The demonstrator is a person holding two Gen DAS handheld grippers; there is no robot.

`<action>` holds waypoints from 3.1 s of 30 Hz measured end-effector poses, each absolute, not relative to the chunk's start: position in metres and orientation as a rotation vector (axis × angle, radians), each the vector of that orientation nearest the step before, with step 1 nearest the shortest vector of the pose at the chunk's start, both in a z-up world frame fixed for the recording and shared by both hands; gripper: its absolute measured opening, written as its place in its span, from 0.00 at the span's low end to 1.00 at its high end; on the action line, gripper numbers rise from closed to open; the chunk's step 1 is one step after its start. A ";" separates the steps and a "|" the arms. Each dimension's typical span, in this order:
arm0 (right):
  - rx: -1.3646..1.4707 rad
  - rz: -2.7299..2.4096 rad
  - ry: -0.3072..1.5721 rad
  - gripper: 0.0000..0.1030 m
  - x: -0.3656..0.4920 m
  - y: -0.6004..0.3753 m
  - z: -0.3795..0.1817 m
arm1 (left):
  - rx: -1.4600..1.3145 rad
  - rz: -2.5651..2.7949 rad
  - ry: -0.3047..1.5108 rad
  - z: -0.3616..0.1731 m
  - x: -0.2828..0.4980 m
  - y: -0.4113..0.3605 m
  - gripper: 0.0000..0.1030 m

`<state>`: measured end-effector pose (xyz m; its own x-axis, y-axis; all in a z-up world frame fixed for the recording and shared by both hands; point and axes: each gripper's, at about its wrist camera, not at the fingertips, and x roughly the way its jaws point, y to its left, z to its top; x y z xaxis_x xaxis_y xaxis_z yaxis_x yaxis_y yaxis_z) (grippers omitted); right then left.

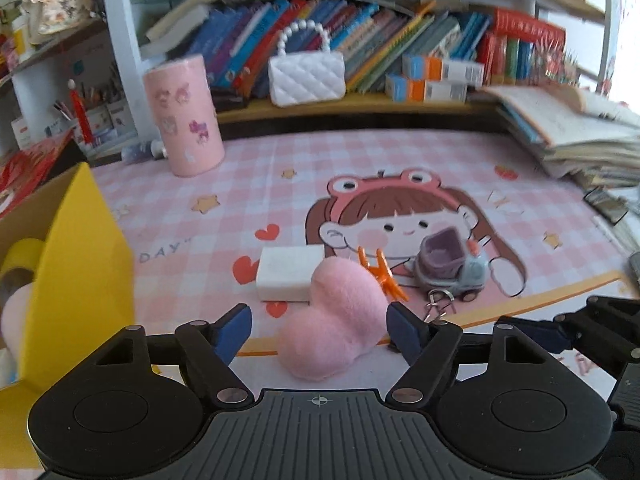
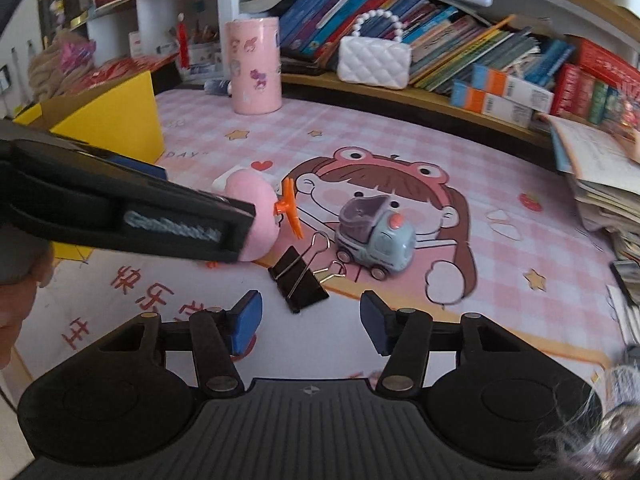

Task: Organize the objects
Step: 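Grasp the pink plush toy with the left gripper while the right gripper grasps the black binder clip, then carry the plush toy and binder clip into the yellow box and release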

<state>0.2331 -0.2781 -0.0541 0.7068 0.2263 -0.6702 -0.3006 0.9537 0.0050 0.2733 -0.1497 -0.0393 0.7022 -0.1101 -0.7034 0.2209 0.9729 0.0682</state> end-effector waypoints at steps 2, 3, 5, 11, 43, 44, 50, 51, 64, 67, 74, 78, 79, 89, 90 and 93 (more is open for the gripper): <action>-0.100 0.309 0.735 0.49 0.240 -0.279 -0.059 | 0.156 -0.181 0.790 -0.046 0.279 -0.152 0.71; -0.098 0.316 0.739 0.49 0.243 -0.279 -0.061 | 0.151 -0.185 0.797 -0.048 0.282 -0.152 0.71; -0.093 0.328 0.743 0.48 0.248 -0.279 -0.064 | 0.140 -0.201 0.807 -0.051 0.286 -0.155 0.68; -0.068 0.348 0.750 0.47 0.258 -0.281 -0.070 | 0.148 -0.245 0.856 -0.061 0.294 -0.165 0.47; 0.027 0.323 0.723 0.23 0.220 -0.296 -0.040 | -0.055 -0.260 0.805 -0.006 0.197 -0.104 0.46; 0.028 0.318 0.721 0.23 0.215 -0.295 -0.037 | -0.057 -0.264 0.805 -0.007 0.193 -0.103 0.46; 0.023 0.297 0.728 0.23 0.184 -0.283 -0.024 | -0.082 -0.296 0.786 -0.006 0.169 -0.086 0.46; 0.021 0.292 0.730 0.23 0.177 -0.279 -0.022 | -0.084 -0.301 0.783 -0.006 0.165 -0.082 0.46; -0.040 0.307 0.734 0.23 0.103 -0.197 -0.005 | -0.158 -0.306 0.749 -0.004 0.103 0.000 0.46; -0.055 0.323 0.740 0.23 0.087 -0.173 -0.005 | -0.171 -0.289 0.747 -0.004 0.088 0.022 0.46; -0.092 0.380 0.738 0.23 0.056 -0.122 -0.005 | -0.191 -0.245 0.748 -0.006 0.058 0.069 0.46; -0.101 0.407 0.731 0.23 0.044 -0.100 -0.005 | -0.197 -0.222 0.747 -0.006 0.043 0.089 0.46; -0.103 0.414 0.728 0.23 0.041 -0.094 -0.005 | -0.197 -0.215 0.744 -0.006 0.040 0.094 0.46; -0.121 0.464 0.702 0.23 0.028 -0.054 -0.002 | -0.215 -0.156 0.707 -0.001 0.014 0.134 0.46; -0.123 0.467 0.700 0.23 0.028 -0.051 -0.001 | -0.218 -0.151 0.701 0.000 0.013 0.138 0.46; -0.125 0.467 0.691 0.23 0.028 -0.045 0.002 | -0.223 -0.144 0.686 0.003 0.011 0.145 0.46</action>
